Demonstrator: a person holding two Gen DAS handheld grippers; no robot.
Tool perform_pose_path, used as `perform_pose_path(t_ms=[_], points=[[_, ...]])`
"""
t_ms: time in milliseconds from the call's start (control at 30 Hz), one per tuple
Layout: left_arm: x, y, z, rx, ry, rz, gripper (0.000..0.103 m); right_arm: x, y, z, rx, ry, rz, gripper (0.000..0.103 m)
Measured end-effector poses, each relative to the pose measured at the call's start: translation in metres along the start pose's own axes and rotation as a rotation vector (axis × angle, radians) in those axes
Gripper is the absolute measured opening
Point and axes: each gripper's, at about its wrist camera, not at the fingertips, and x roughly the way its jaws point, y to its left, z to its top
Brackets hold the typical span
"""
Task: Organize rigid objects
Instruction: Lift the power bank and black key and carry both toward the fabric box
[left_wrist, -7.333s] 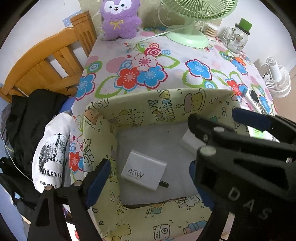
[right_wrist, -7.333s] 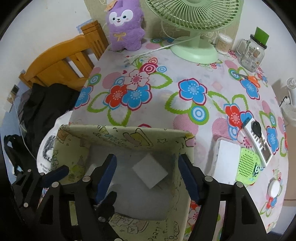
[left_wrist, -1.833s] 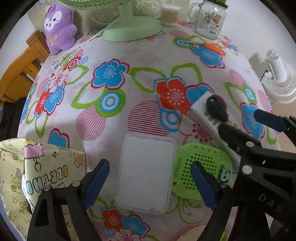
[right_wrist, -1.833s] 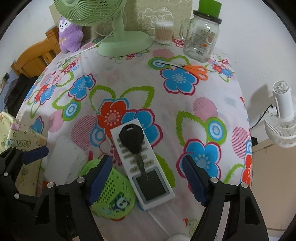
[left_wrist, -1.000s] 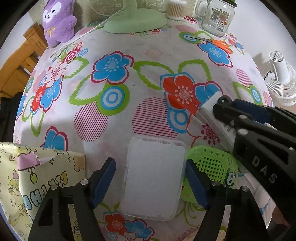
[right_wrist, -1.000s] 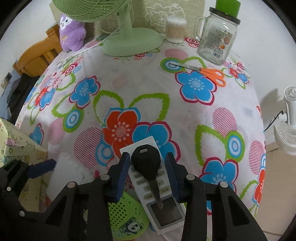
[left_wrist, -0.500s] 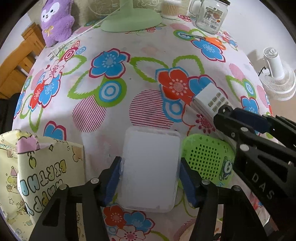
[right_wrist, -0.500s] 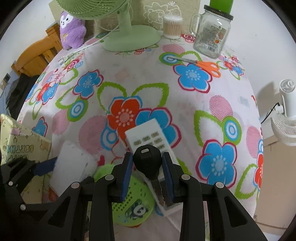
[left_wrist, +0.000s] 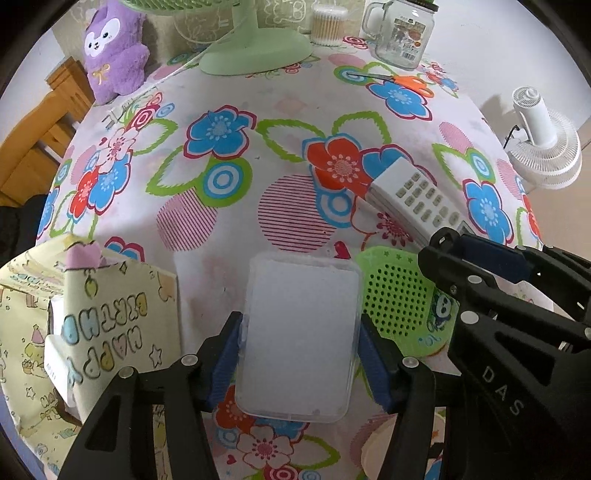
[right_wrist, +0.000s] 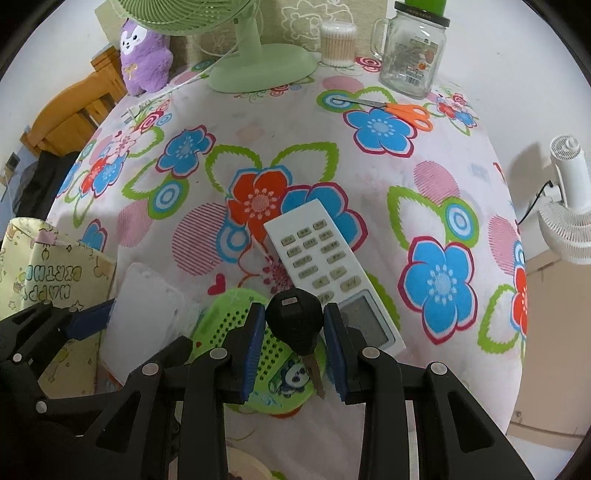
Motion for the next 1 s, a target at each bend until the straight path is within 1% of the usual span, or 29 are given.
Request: perform_pose_path(t_ms=[67,167,233,533,700,833,1000], points=[[0.001,-0.001,0.004,0.000,-0.002,0.002,0.062,-0.003,0.001,-0.003,0.004,-0.003,0.002,0.035],[-0.006,-0.002,-0.002,0.000,-0.008,0.006,0.062,-0.009,0.002,-0.007,0.015,-0.008,0.007,0.035],[-0.006,-0.003,0.002,0.000,-0.009,0.007,0.062,-0.013,0.003,-0.009,0.023,-0.010,0.011,0.035],[-0.033,-0.011,-0.007,0.014,-0.038,0.008,0.062,-0.041,0.002,-0.019,0.052,-0.027,0.010,0.035],[-0.052,-0.020,-0.012,0.045,-0.060,-0.004,0.062,-0.060,0.006,-0.023,0.062,-0.043,0.016,0.035],[-0.062,-0.023,-0.014,0.057,-0.059,-0.023,0.062,-0.075,0.008,-0.027,0.090,-0.054,0.019,0.035],[-0.080,-0.024,-0.015,0.093,-0.078,-0.022,0.062,-0.095,0.013,-0.030,0.114,-0.082,0.010,0.035]])
